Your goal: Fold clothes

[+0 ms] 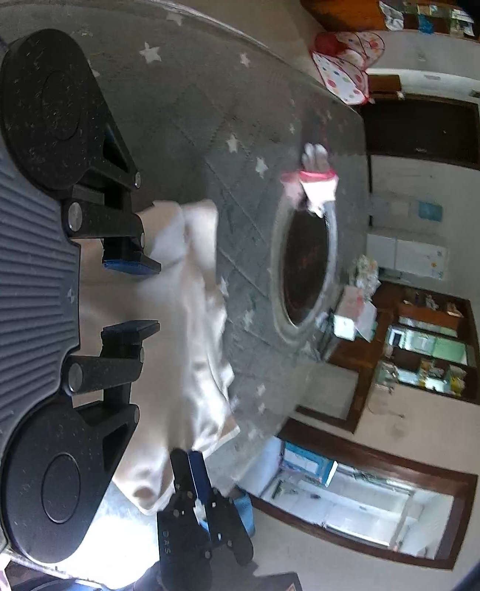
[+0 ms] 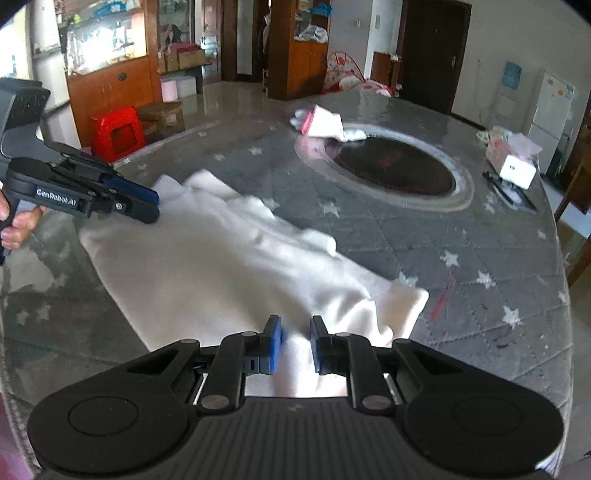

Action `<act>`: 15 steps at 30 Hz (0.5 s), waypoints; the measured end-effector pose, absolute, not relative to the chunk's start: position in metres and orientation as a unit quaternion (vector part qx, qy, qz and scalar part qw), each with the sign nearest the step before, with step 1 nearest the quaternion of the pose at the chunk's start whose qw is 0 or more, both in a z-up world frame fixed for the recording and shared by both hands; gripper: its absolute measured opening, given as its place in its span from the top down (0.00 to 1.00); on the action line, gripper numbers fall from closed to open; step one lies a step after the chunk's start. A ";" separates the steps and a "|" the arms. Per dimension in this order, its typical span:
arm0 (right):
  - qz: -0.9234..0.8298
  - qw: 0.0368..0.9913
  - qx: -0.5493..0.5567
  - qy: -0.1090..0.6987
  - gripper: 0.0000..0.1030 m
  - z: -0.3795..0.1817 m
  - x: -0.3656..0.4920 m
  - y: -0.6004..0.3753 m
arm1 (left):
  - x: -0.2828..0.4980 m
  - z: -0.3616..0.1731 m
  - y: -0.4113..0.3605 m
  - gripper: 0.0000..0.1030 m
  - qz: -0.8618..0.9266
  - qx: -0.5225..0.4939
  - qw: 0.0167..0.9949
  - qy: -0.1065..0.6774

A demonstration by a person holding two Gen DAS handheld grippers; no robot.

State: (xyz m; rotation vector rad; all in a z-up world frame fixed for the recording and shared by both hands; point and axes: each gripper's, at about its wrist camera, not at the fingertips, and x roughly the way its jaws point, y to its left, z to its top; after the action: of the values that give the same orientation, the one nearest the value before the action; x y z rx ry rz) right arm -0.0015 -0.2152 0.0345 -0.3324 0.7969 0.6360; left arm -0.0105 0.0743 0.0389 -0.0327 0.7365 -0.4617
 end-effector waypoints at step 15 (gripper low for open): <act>0.282 0.870 -0.134 0.382 0.86 0.033 0.031 -0.217 | 0.011 0.039 0.071 0.71 -0.223 -0.028 0.906 0.358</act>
State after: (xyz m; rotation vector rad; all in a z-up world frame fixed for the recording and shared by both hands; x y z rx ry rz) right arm 0.0306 -0.2168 0.0329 -0.2802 0.7985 0.5898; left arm 0.0110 0.0709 0.0395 -0.0579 0.7400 -0.4612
